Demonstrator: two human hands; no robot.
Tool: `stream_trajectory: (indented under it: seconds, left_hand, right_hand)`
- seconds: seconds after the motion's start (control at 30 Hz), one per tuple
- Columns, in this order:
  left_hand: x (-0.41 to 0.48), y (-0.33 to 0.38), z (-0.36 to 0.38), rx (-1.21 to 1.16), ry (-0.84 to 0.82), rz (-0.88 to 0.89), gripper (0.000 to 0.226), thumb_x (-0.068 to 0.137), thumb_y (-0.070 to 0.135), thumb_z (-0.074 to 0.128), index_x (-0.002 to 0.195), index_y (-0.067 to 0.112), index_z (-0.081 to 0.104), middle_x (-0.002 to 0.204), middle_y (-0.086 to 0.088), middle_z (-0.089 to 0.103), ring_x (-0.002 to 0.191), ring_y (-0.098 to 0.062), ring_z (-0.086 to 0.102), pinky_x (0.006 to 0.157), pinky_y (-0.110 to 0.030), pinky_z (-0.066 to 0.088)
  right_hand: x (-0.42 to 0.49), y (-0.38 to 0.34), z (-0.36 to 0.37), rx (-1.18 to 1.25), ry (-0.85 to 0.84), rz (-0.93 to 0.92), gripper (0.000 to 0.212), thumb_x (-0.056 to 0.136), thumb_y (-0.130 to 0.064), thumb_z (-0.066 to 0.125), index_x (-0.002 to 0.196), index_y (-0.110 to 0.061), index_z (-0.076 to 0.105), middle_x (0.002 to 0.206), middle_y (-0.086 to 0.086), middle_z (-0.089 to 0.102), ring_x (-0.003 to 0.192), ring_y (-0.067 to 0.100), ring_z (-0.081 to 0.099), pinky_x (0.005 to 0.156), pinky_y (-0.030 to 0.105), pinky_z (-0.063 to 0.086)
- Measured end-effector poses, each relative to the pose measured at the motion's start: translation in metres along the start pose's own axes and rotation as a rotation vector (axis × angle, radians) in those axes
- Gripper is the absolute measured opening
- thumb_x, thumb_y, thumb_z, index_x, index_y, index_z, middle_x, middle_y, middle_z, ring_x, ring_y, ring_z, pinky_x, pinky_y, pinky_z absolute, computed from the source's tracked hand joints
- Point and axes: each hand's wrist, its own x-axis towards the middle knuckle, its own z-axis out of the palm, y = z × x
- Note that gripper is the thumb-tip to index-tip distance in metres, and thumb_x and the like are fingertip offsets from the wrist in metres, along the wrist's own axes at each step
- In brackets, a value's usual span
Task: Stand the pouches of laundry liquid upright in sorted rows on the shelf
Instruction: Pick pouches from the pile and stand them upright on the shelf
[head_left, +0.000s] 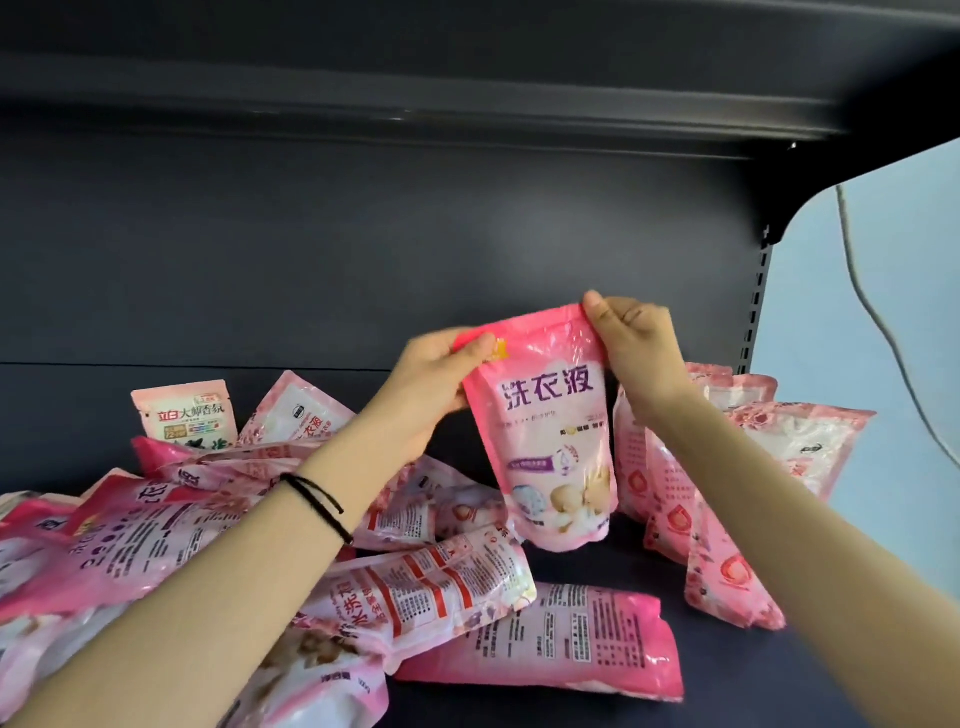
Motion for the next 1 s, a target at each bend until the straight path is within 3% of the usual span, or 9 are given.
stream_trajectory:
  seconds: [0.07, 0.2, 0.5, 0.67, 0.83, 0.93, 1.0]
  left_hand:
    - [0.0, 0.018, 0.005, -0.017, -0.002, 0.041, 0.013, 0.095, 0.015, 0.054, 0.097, 0.016, 0.067, 0.083, 0.0, 0.069, 0.071, -0.011, 0.064, 0.07, -0.029, 0.056]
    - [-0.012, 0.033, 0.018, -0.025, -0.057, 0.056, 0.014, 0.096, 0.015, 0.053, 0.097, 0.013, 0.067, 0.083, -0.001, 0.069, 0.068, -0.01, 0.064, 0.066, -0.029, 0.057]
    - [-0.045, 0.023, 0.078, -0.049, -0.063, 0.009, 0.005, 0.086, 0.013, 0.066, 0.088, 0.012, 0.07, 0.078, -0.002, 0.075, 0.069, -0.011, 0.07, 0.066, -0.027, 0.059]
    - [-0.055, 0.014, 0.131, -0.117, -0.038, 0.007, 0.006, 0.084, 0.01, 0.068, 0.088, 0.006, 0.07, 0.076, -0.004, 0.074, 0.067, -0.013, 0.069, 0.068, -0.029, 0.058]
    - [-0.052, 0.008, 0.176, -0.188, 0.034, -0.038, 0.019, 0.083, 0.011, 0.07, 0.099, 0.002, 0.068, 0.089, -0.013, 0.072, 0.073, -0.017, 0.069, 0.066, -0.027, 0.059]
    - [-0.054, -0.003, 0.193, -0.187, 0.051, -0.075, 0.016, 0.083, 0.012, 0.07, 0.097, 0.004, 0.069, 0.088, -0.012, 0.073, 0.075, -0.02, 0.069, 0.073, -0.033, 0.058]
    - [-0.055, -0.011, 0.2, -0.171, 0.059, -0.086, 0.013, 0.082, 0.012, 0.07, 0.093, 0.005, 0.07, 0.085, -0.011, 0.073, 0.077, -0.022, 0.068, 0.079, -0.038, 0.056]
  right_hand:
    - [-0.001, -0.012, -0.006, -0.035, 0.045, -0.037, 0.051, 0.099, -0.02, 0.05, 0.052, -0.01, 0.035, 0.042, -0.013, 0.034, 0.041, 0.003, 0.026, 0.042, 0.019, 0.026]
    - [-0.015, -0.03, -0.026, -0.107, 0.086, -0.095, 0.052, 0.099, -0.024, 0.049, 0.061, 0.009, 0.04, 0.055, 0.004, 0.03, 0.049, 0.014, 0.025, 0.048, 0.028, 0.023]
    - [-0.066, -0.036, -0.105, -0.079, 0.043, 0.038, 0.047, 0.1, -0.022, 0.048, 0.056, -0.014, 0.035, 0.044, -0.01, 0.03, 0.041, 0.008, 0.023, 0.04, 0.019, 0.024]
    - [-0.084, -0.031, -0.154, 0.02, 0.025, 0.131, 0.038, 0.101, -0.019, 0.045, 0.067, -0.002, 0.049, 0.045, -0.008, 0.041, 0.04, 0.005, 0.037, 0.043, 0.016, 0.039]
    - [-0.079, -0.029, -0.194, 0.02, 0.03, 0.11, 0.04, 0.1, -0.021, 0.047, 0.067, 0.001, 0.049, 0.052, 0.0, 0.039, 0.047, 0.012, 0.035, 0.05, 0.022, 0.037]
    - [-0.078, -0.016, -0.212, 0.01, 0.022, 0.14, 0.044, 0.1, -0.024, 0.049, 0.075, 0.013, 0.051, 0.056, 0.004, 0.038, 0.053, 0.016, 0.034, 0.053, 0.028, 0.037]
    - [-0.083, -0.005, -0.218, 0.02, 0.018, 0.176, 0.043, 0.1, -0.024, 0.049, 0.073, 0.01, 0.052, 0.056, 0.003, 0.039, 0.052, 0.016, 0.035, 0.053, 0.028, 0.038]
